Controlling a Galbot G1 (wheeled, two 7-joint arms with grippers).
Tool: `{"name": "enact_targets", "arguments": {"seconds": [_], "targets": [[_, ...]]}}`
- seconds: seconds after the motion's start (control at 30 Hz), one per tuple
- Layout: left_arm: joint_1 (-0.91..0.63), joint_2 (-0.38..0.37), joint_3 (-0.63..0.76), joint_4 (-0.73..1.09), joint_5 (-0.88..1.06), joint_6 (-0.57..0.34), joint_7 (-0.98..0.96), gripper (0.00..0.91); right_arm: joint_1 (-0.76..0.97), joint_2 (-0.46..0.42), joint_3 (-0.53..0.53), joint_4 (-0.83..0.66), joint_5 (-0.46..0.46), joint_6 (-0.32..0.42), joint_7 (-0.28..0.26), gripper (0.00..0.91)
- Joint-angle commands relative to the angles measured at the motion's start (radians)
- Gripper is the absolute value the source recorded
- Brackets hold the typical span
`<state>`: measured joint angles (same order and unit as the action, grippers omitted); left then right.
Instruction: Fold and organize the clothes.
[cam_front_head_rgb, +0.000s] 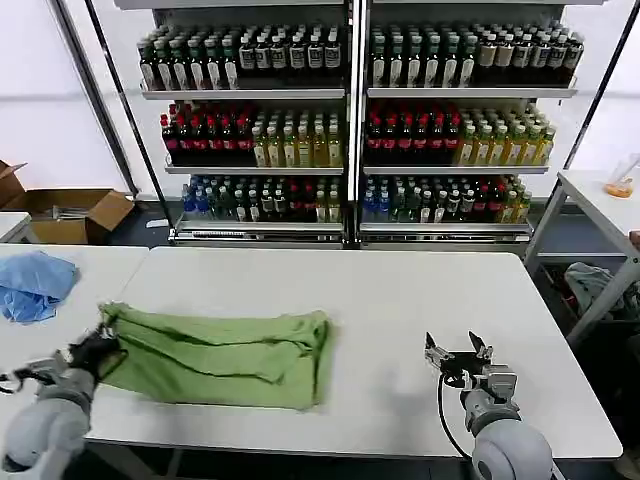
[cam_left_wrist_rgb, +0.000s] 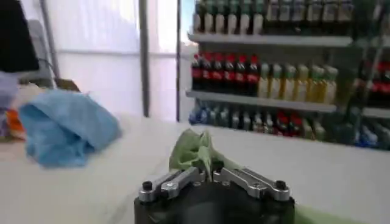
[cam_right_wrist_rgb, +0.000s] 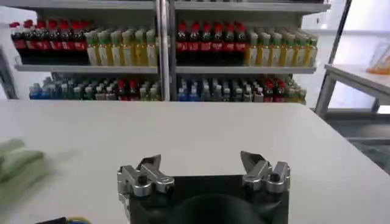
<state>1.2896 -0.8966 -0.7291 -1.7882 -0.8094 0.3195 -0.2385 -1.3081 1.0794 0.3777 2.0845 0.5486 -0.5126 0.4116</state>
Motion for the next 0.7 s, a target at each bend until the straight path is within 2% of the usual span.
{"name": "enact_targets", "arguments": {"seconds": [0.03, 0.17, 0.37, 0.7], "targets": [[-0.055, 0.062, -0.008, -0.190, -0.249, 0.041, 0.025, 0.020, 0.000, -0.003, -0.004, -0.005, -0.001, -0.001, 0.002, 0.907], [-0.081, -0.005, 0.141, -0.268, -0.288, 0.049, 0.041, 0.020, -0.002, -0.010, -0.001, -0.004, -0.001, -0.001, 0.003, 0.907], [-0.128, -0.083, 0.313, -0.253, -0.291, 0.042, 0.070, 0.020, -0.009, -0.017, 0.009, 0.001, -0.001, -0.001, 0.004, 0.907], [-0.175, -0.176, 0.562, -0.176, -0.130, 0.025, 0.086, 0.020, -0.024, -0.011, 0.018, 0.005, -0.004, -0.001, 0.005, 0.907]]}}
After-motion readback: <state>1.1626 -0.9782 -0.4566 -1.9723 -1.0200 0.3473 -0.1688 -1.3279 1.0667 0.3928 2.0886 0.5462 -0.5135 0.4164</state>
